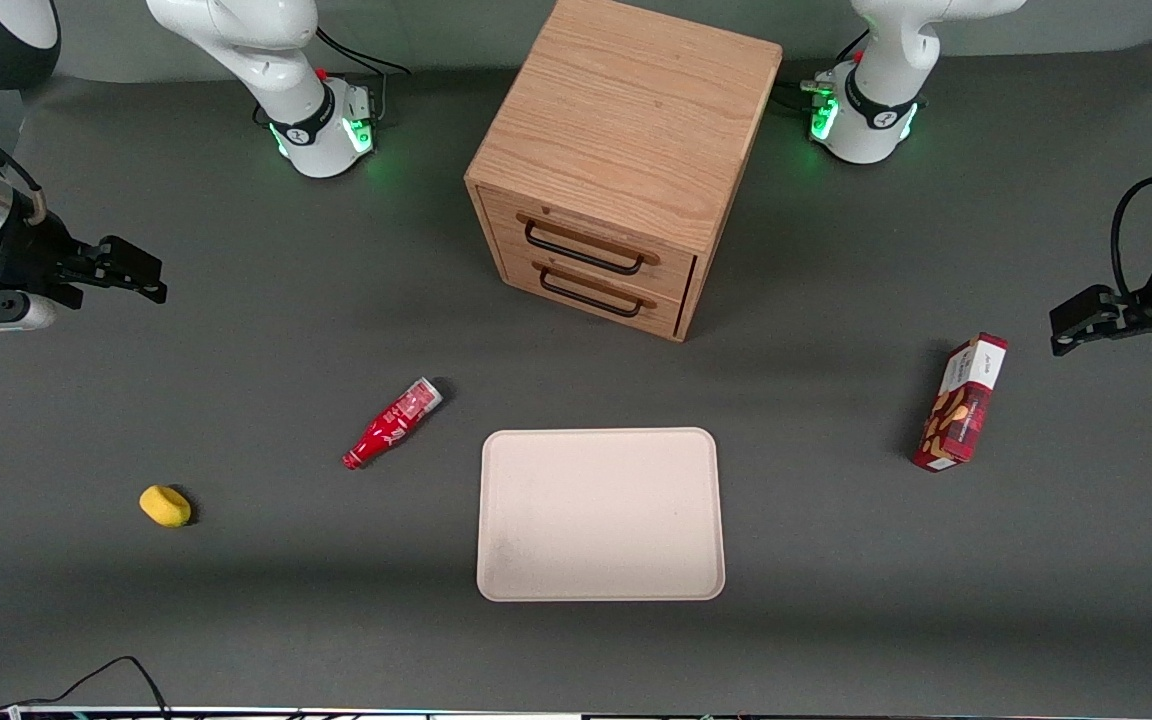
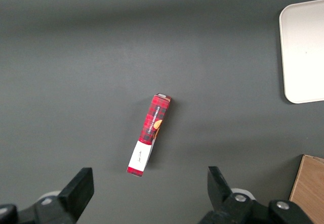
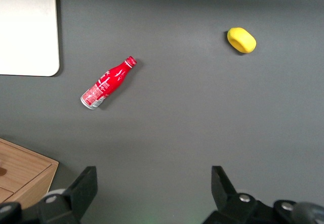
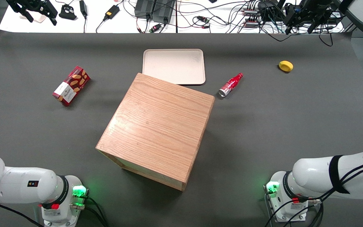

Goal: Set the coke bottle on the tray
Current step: 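Move the right gripper down to the red Coca-Cola bottle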

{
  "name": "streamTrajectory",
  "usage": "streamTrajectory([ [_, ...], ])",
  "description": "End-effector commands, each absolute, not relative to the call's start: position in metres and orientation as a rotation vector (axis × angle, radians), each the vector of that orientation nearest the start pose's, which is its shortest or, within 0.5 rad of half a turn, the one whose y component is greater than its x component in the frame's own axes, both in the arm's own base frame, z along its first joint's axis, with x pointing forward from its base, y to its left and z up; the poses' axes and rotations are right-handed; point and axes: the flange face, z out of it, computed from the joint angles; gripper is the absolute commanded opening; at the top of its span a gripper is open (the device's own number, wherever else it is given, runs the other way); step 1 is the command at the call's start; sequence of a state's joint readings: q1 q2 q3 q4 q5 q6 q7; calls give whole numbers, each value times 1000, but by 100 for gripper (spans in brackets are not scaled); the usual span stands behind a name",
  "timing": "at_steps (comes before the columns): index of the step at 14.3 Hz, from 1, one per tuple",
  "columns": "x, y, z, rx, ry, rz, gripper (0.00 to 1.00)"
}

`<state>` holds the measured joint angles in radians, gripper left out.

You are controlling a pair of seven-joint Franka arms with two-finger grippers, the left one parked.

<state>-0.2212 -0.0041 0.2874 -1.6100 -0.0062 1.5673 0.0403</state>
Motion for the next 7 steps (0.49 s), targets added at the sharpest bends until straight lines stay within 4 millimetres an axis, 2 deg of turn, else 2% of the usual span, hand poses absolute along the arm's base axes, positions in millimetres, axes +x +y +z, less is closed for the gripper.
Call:
streamTrajectory([
  [1, 550, 36, 611, -3133, -58, 80, 100],
  [3, 552, 39, 609, -3131, -41, 84, 100],
  [4, 558, 38, 601, -3128, -10, 91, 100],
  [6, 574, 47, 574, -3110, -35, 128, 100],
  [7, 581, 60, 563, -3098, -54, 124, 100],
])
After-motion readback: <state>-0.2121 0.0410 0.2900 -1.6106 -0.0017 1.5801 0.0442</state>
